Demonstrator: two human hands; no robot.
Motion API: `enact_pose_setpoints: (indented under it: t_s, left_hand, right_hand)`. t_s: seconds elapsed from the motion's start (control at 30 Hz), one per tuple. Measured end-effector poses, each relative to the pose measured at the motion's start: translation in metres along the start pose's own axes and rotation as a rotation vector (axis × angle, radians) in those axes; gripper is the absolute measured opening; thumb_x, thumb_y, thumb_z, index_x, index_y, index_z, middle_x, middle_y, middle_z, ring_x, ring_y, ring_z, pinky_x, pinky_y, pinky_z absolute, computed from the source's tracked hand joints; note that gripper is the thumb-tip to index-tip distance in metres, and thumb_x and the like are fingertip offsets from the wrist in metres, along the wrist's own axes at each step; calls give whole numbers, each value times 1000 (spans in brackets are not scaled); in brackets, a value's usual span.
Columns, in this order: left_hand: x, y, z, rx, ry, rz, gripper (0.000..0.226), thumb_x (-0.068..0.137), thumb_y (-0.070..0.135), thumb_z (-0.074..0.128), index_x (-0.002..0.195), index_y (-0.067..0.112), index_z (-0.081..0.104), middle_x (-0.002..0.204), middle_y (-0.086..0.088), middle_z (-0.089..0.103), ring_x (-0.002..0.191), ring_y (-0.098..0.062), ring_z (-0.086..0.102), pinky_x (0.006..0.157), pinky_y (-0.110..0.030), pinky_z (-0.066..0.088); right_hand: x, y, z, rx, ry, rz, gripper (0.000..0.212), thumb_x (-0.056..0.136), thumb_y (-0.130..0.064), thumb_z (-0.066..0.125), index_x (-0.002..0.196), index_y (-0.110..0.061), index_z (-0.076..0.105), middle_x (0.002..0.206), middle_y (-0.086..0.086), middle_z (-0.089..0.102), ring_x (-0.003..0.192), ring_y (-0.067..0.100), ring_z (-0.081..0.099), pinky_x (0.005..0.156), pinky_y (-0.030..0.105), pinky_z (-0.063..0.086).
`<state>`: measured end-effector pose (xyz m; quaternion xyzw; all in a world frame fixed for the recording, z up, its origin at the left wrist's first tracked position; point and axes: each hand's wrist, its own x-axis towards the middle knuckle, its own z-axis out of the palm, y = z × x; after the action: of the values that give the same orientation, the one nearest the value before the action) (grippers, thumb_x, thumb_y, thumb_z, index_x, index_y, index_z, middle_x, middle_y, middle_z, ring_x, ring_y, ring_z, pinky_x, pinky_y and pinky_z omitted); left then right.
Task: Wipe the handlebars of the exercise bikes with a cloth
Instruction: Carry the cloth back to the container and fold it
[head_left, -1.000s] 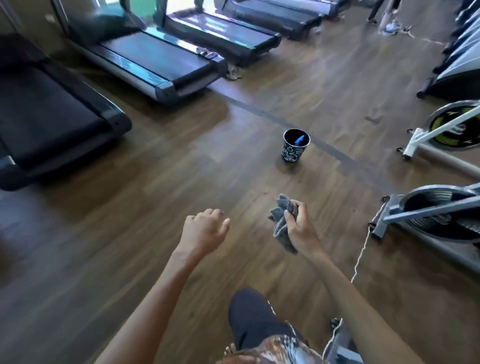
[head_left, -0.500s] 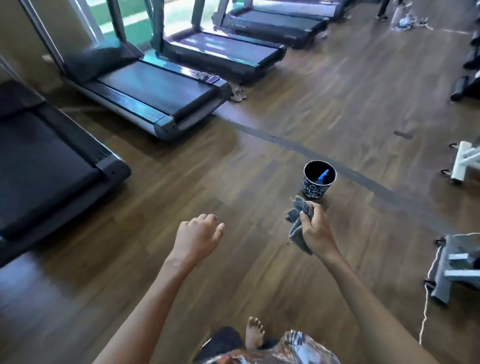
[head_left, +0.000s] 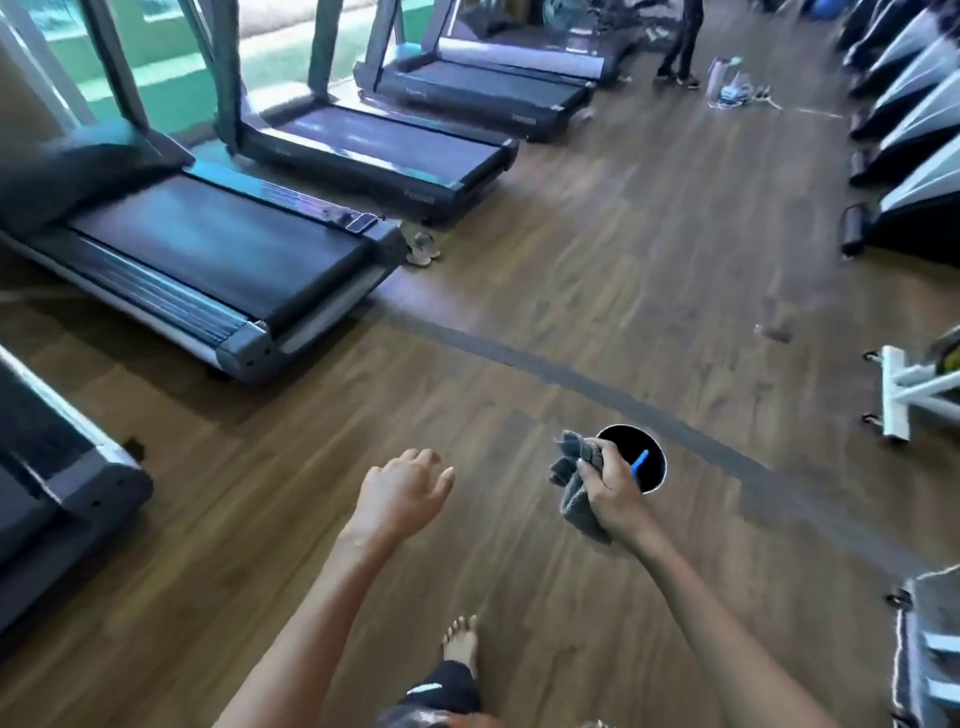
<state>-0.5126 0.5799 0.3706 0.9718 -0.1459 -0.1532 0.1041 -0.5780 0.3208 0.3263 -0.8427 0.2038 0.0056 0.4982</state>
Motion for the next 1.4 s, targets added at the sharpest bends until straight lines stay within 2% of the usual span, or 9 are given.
enact_pose_setpoints:
  t_s: [0.07, 0.2, 0.33, 0.47, 0.63, 0.97, 1.1, 1.2, 1.4]
  left_hand:
    - [58, 12, -14, 34, -28, 60, 44, 99, 51, 34, 128, 23, 53, 130, 2, 58, 118, -19, 56, 98, -35, 41]
    - [163, 53, -35, 82, -114, 222, 46, 99, 50, 35, 130, 20, 52, 131, -1, 58, 120, -22, 55, 98, -35, 39]
    - [266, 112, -40, 148, -166, 434, 44, 99, 47, 36, 130, 19, 53, 132, -2, 59, 118, -25, 56, 97, -36, 40]
    - [356, 174, -36, 207, -208, 588, 42, 100, 46, 34, 128, 21, 53, 132, 0, 58, 118, -24, 57, 97, -35, 38]
    - [449, 231, -48, 325, -251, 759, 46, 100, 48, 34, 131, 22, 53, 134, 3, 58, 118, -20, 57, 99, -37, 39]
    - [578, 376, -45, 424, -484, 1198, 44, 99, 46, 37, 134, 23, 49, 133, 1, 57, 117, -23, 57, 93, -38, 45]
    - [611, 424, -47, 442, -570, 1396, 46, 100, 46, 40, 138, 20, 48, 135, -2, 55, 121, -25, 55, 97, -37, 44]
    - [634, 447, -39, 373, -737, 1497, 42, 100, 43, 42, 132, 18, 53, 130, -3, 60, 116, -24, 58, 95, -36, 45]
    - [628, 450, -35, 245, -1184, 1470, 31, 101, 30, 47, 119, 8, 60, 112, 1, 62, 105, -13, 57, 75, -13, 36]
  right_hand:
    - [40, 9, -6, 47, 84, 50, 26, 90, -36, 52, 114, -29, 54, 115, 3, 66, 107, 26, 63, 98, 50, 46]
    - [94, -7, -39, 73, 227, 201, 15, 95, -20, 52, 108, -28, 52, 100, 2, 69, 97, 23, 64, 89, 35, 44]
    - [155, 7, -70, 114, 438, 282, 18, 95, -14, 54, 110, -25, 52, 106, 3, 66, 98, 21, 61, 81, 28, 39]
    - [217, 29, -93, 213, 556, 351, 22, 96, -10, 53, 117, -15, 54, 115, 9, 65, 106, 24, 61, 91, 35, 45]
    - [277, 39, -118, 268, 673, 492, 36, 83, -40, 42, 114, -24, 51, 110, 4, 64, 103, 22, 61, 91, 42, 47]
    - [343, 16, -156, 275, 1126, 672, 22, 96, -12, 53, 118, -8, 56, 106, 2, 61, 101, 22, 59, 85, 30, 42]
    - [368, -6, -164, 313, 1342, 774, 40, 86, -33, 47, 115, -8, 58, 103, 3, 63, 98, 22, 60, 87, 32, 44]
    - [385, -15, -158, 276, 1427, 880, 58, 79, -50, 41, 117, -11, 59, 104, 3, 65, 99, 26, 61, 91, 43, 46]
    - [419, -41, -144, 301, 1501, 963, 42, 86, -38, 51, 121, -17, 57, 114, 3, 64, 108, 22, 58, 98, 44, 44]
